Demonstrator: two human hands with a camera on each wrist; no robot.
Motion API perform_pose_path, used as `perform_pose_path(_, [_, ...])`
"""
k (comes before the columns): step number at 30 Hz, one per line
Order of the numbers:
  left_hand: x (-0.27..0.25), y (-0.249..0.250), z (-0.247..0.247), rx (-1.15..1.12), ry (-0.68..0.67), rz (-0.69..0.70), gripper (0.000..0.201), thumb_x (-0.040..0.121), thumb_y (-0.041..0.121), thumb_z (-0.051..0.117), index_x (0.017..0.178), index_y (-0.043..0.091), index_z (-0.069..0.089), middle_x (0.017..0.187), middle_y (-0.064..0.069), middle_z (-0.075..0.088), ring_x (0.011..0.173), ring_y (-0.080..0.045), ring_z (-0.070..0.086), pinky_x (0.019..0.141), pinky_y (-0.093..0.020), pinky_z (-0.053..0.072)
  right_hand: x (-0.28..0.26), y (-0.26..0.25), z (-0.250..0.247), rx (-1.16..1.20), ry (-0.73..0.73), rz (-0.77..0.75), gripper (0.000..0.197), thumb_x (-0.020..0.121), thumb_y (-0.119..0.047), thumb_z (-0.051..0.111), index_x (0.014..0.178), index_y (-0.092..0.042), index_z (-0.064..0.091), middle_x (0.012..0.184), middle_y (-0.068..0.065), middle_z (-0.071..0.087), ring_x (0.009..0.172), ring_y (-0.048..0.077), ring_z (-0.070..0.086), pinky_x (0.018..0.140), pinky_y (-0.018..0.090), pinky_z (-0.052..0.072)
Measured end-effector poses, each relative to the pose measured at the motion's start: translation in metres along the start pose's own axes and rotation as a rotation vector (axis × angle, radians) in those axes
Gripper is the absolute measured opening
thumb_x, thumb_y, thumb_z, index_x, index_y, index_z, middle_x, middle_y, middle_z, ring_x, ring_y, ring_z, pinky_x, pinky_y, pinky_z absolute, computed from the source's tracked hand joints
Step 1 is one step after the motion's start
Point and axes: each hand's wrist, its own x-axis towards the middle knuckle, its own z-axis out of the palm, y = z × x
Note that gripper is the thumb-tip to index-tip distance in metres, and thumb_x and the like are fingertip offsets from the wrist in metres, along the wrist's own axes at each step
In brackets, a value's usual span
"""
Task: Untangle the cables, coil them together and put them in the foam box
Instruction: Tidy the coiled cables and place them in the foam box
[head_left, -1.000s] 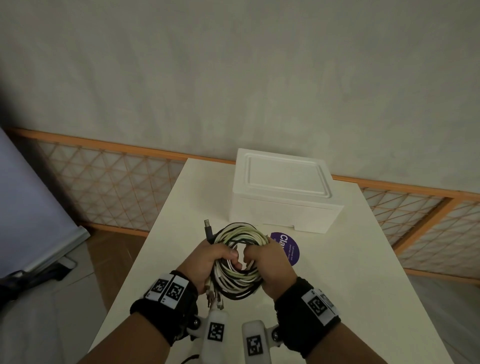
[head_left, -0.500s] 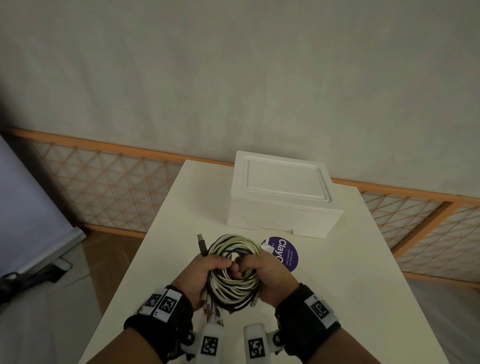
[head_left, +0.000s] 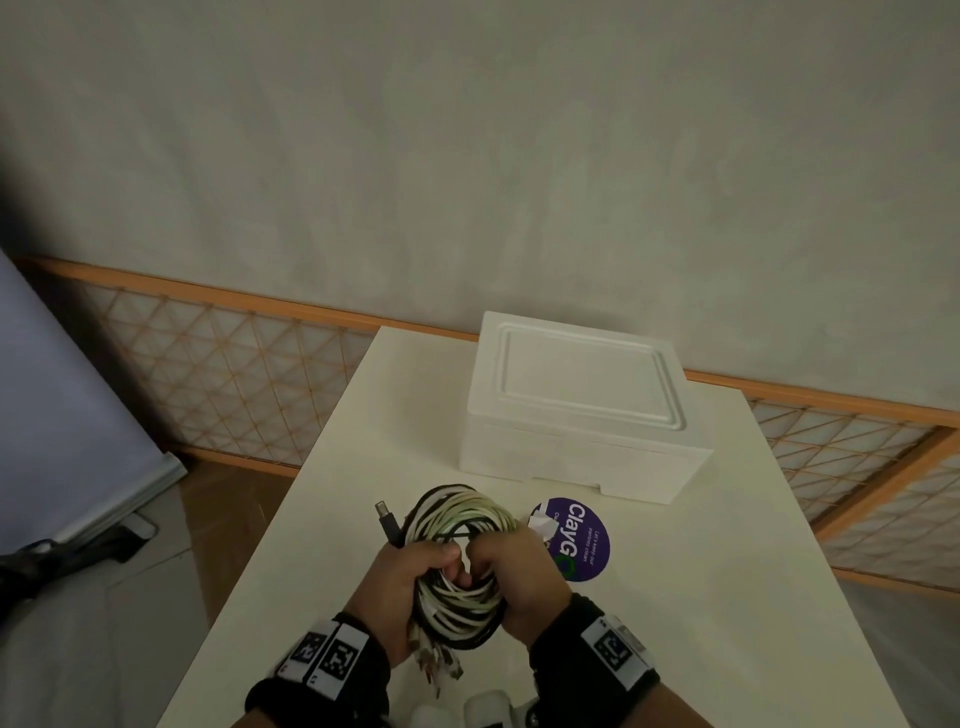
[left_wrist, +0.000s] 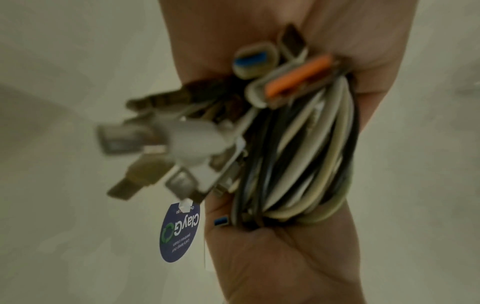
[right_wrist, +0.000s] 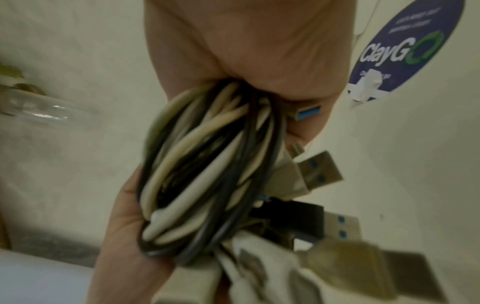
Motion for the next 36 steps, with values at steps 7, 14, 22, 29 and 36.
perform_pose_path(7, [0.010, -0.002, -0.008, -0.062, 0.091, -0.080, 0.016, 0.065, 0.009, 0.058, 0.052, 0.000, 0.053, 0.059, -0.018, 0.057, 0.049, -0.027, 0.059, 0.054, -0.031, 0.050, 0.027, 0.003, -0.047, 0.107, -0.334, 0.143, 0.051, 0.075, -0.007, 0.066, 0.124, -0.007, 0.055, 0.114, 0.018, 0.060, 0.101, 0.039, 0.050, 0.082, 0.050, 0.039])
perform_pose_path(14, [0.014, 0.007, -0.035, -0.129, 0.211, -0.054, 0.033, 0.076, 0.009, 0.055, 0.043, 0.003, 0.055, 0.053, -0.015, 0.056, 0.046, -0.026, 0.057, 0.067, -0.035, 0.044, 0.092, 0.000, -0.116, 0.541, 0.444, 0.223, 0.012, 0.093, -0.010, 0.046, 0.092, -0.003, 0.056, 0.124, 0.018, 0.047, 0.112, 0.034, 0.049, 0.089, 0.043, 0.041])
perform_pose_path(22, [0.013, 0.014, -0.044, -0.155, 0.263, -0.023, 0.042, 0.082, 0.007, 0.051, 0.040, 0.008, 0.053, 0.048, -0.010, 0.053, 0.045, -0.023, 0.058, 0.066, -0.034, 0.045, 0.098, -0.003, -0.125, 0.627, 0.476, 0.279, 0.012, 0.087, -0.006, 0.046, 0.076, -0.008, 0.047, 0.078, 0.011, 0.045, 0.071, 0.027, 0.049, 0.073, 0.039, 0.045])
perform_pose_path(29, [0.007, 0.021, -0.027, -0.237, 0.139, 0.013, 0.034, 0.076, 0.010, 0.050, 0.042, 0.011, 0.053, 0.046, -0.006, 0.051, 0.044, -0.019, 0.057, 0.056, -0.027, 0.053, 0.014, 0.023, -0.105, 0.648, 0.447, 0.303, 0.020, 0.089, -0.004, 0.045, 0.071, -0.007, 0.051, 0.073, 0.014, 0.053, 0.079, 0.031, 0.059, 0.088, 0.046, 0.046])
perform_pose_path(36, [0.003, 0.033, 0.004, -0.254, -0.024, 0.070, 0.032, 0.074, 0.008, 0.047, 0.043, 0.010, 0.053, 0.044, -0.005, 0.050, 0.045, -0.018, 0.057, 0.054, -0.025, 0.054, -0.052, 0.030, -0.088, 0.408, 0.400, 0.495, 0.013, 0.088, -0.007, 0.048, 0.079, -0.002, 0.056, 0.074, 0.019, 0.062, 0.068, 0.031, 0.061, 0.068, 0.038, 0.049])
